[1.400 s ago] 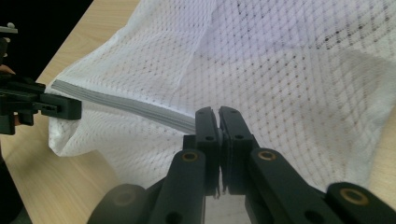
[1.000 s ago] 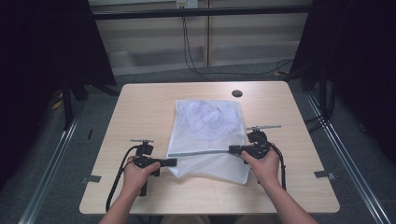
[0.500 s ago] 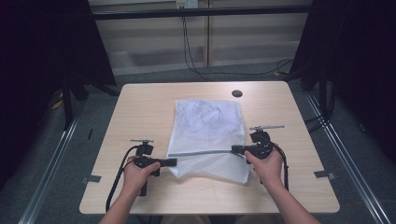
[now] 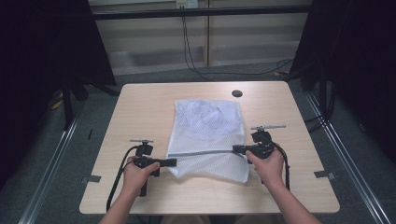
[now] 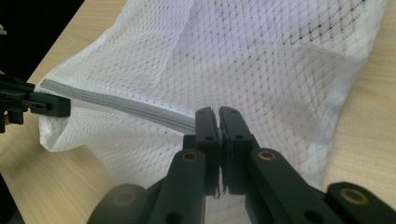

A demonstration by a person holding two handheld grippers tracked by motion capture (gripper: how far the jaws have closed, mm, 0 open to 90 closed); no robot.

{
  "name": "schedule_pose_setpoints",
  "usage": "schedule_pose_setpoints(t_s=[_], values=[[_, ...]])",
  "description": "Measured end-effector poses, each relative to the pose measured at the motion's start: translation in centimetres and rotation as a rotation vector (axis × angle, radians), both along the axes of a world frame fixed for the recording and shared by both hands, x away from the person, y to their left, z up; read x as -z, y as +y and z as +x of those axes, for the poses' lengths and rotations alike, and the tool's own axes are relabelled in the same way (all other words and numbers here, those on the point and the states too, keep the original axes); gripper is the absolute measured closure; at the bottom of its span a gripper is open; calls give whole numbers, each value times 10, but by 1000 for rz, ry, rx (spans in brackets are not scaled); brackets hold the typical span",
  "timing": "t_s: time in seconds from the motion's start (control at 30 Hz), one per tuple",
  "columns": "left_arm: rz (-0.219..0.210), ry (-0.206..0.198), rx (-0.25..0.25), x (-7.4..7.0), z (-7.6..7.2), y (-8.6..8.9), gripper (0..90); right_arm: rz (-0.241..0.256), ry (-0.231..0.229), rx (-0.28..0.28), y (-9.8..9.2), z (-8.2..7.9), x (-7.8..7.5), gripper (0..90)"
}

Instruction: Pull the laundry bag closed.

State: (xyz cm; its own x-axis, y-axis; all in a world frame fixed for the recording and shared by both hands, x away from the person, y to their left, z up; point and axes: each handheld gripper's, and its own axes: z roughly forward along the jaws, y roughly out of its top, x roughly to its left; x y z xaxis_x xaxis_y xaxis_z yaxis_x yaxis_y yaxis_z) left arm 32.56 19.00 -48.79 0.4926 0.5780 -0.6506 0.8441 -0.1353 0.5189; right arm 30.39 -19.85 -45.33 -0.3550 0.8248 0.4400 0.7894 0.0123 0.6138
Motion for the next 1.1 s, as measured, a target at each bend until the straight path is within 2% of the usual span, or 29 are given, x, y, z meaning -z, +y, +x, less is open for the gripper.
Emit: schedule_pose_setpoints(t_s=[0.37,1.1], values=[[2,-5,2,0,0,1,887,-7,3,14,-5,-1,0,870],[-3,-1,-1,-1,0,1,887,-3,1,6,-6,-1,-1,870]])
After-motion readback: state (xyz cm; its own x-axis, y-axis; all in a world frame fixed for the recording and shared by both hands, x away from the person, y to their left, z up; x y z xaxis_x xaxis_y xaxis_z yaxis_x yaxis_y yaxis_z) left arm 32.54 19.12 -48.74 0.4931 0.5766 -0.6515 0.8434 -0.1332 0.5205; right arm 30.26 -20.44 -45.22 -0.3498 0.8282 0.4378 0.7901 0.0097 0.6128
